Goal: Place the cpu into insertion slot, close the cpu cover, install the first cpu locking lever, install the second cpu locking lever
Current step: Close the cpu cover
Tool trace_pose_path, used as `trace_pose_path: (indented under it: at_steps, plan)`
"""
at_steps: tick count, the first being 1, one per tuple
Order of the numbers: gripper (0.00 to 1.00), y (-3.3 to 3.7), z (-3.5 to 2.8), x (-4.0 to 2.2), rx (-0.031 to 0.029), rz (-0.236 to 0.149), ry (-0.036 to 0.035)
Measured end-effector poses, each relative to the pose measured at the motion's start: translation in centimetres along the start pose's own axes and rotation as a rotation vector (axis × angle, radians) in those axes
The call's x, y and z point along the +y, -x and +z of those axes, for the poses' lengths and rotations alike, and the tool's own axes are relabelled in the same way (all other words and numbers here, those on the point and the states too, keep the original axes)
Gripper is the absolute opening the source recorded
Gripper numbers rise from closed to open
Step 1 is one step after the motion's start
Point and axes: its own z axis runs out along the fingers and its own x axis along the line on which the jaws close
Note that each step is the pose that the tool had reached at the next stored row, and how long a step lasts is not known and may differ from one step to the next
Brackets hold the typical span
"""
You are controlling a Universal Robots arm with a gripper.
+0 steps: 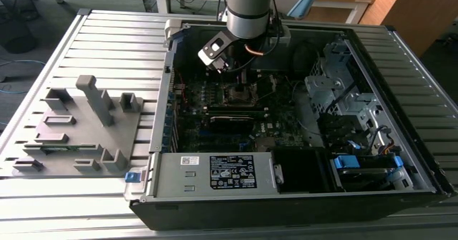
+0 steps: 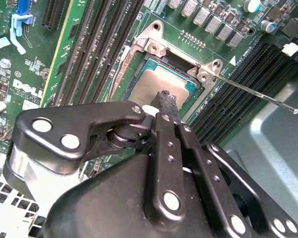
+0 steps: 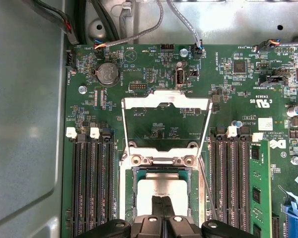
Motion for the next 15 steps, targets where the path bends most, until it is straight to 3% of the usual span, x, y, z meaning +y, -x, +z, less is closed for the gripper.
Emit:
trace_pose_path:
  at_steps: [8, 15]
  plan:
    - [0.11, 0.00, -0.21, 0.01, -0.0001, 0.000, 0.0000]
    - [0.11, -0.03, -1.43, 0.06, -0.0001, 0.000, 0.0000]
